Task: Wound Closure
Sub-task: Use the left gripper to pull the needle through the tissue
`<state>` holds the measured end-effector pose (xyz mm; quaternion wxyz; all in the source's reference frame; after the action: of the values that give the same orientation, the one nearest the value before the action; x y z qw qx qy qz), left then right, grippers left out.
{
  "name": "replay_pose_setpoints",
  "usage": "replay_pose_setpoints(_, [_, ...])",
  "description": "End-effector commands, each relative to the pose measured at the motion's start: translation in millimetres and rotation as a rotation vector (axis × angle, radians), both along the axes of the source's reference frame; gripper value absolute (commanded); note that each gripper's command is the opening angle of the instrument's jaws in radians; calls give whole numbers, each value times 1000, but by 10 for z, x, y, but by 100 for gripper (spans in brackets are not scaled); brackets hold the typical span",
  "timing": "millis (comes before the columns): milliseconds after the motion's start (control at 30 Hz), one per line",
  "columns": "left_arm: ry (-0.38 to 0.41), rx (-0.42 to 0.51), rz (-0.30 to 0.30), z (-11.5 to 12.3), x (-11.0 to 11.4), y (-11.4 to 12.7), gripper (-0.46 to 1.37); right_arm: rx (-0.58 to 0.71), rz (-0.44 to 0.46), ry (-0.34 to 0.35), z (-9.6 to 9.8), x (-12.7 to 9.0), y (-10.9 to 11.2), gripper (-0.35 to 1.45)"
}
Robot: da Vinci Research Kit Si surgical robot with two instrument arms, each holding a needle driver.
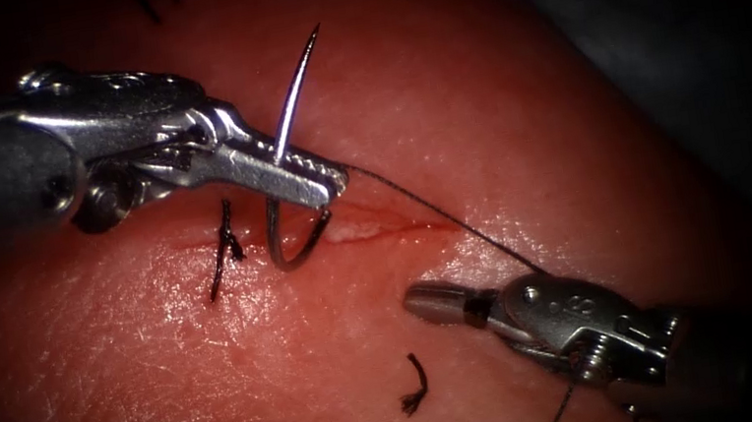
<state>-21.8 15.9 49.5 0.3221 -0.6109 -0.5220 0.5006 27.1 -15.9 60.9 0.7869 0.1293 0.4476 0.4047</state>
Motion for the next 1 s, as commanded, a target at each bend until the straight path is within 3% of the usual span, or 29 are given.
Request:
replay_pose_setpoints(33, [-23,-128,-63,-10,4,5,-35,-5,5,-5,0,1,-4,-35])
replay_pose_setpoints(200, [28,-391,-200,-22,6,15,-35,-4,0,-10,3,3,-7,-35])
replay_pose_setpoints(433, [69,-759,-329,-23,6,34,-35,-5,1,-11,4,4,-7,-35])
replay_pose_setpoints(567, [107,-901,-377,-25,8,53,-35,-6,1,-11,4,4,-7,-35])
replay_pose_setpoints(700, [142,-981,-404,-30,13,75,-35,-3,-4,-11,5,4,-9,-35])
replay_pose_setpoints(1000, [146,-1004,-417,-39,21,108,-35,11,-8,-6,2,5,-5,-35])
